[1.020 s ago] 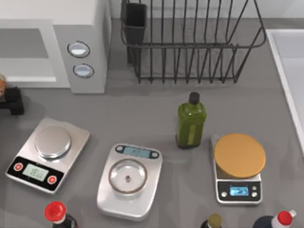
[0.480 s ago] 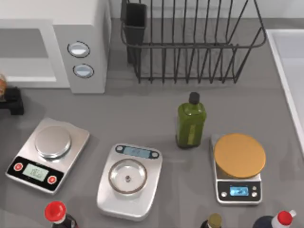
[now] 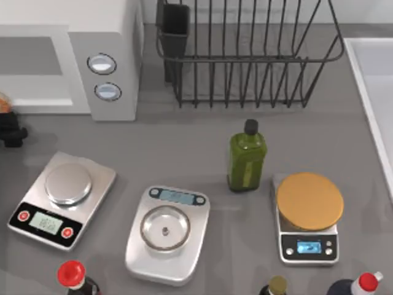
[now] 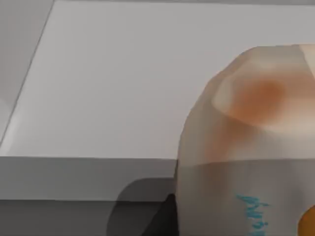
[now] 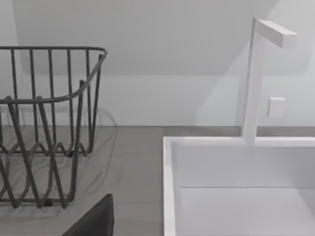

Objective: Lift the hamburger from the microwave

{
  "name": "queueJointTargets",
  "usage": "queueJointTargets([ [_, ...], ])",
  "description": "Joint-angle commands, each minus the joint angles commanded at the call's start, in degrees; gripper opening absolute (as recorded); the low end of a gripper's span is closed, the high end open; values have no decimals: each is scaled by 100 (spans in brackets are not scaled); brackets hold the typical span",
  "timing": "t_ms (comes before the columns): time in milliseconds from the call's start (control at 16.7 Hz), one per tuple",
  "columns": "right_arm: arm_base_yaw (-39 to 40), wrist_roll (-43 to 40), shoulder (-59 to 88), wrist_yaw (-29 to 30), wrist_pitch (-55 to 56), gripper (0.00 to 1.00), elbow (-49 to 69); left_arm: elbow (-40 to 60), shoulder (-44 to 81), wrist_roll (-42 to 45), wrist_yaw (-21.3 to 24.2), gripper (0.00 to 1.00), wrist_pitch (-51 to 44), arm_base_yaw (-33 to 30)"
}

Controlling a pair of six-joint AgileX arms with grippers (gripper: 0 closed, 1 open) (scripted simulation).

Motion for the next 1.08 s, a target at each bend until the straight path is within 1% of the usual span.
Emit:
queueJointTargets([
  [120, 0, 0, 0, 0, 0, 100, 0, 28, -298, 0, -6, 0, -308, -1],
  [420, 0, 0, 0, 0, 0, 100, 0, 153, -1483, 1, -22, 0, -1669, 1],
  [540, 0, 0, 0, 0, 0, 100, 0, 201, -1843, 2, -26, 0, -2056, 3],
  [660, 0, 0, 0, 0, 0, 100, 0, 223, -1984, 3, -27, 0, -2212, 5],
  [900, 0, 0, 0, 0, 0, 100, 0, 198, -1976, 7, -42, 0, -2206, -16],
  [960, 0, 0, 0, 0, 0, 100, 0, 159, -2047, -24, -113, 0, -2231, -87],
  [1080, 0, 0, 0, 0, 0, 100, 0, 1, -2359, -148, -421, 0, -2333, -404],
])
